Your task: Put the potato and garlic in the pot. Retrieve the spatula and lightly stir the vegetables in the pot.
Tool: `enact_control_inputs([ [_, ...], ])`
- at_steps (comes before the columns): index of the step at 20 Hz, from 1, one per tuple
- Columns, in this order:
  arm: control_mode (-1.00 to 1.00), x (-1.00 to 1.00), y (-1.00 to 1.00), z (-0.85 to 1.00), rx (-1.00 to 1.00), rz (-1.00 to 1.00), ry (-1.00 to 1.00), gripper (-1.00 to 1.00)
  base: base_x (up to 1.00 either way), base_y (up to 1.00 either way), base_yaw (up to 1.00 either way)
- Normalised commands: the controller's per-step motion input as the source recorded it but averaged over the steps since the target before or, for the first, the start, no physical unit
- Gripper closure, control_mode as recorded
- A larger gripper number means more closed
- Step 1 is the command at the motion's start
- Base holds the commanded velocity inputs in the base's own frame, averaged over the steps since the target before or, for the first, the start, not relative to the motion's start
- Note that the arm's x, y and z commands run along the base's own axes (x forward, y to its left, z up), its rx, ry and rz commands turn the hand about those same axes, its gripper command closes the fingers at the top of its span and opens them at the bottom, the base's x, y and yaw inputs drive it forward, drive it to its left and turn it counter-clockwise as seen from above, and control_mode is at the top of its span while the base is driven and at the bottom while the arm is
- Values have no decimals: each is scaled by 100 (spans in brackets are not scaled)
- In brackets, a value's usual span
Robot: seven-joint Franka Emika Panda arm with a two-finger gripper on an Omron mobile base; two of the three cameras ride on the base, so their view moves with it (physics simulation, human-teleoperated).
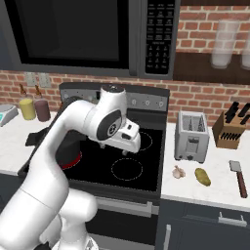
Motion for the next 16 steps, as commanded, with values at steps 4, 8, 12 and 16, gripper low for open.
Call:
enact_control_inputs([
  [4, -100, 1, -100, -49, 18, -15, 17, -100, 0, 0, 0],
  [8, -100, 43, -100, -40, 12, -6, 13, -100, 0, 0, 0],
  [12, -100, 17, -54, -15, 1, -2, 2, -100, 0, 0, 0],
  [16, -100, 13, -19, -18, -3, -14, 4, -100, 0, 0, 0],
])
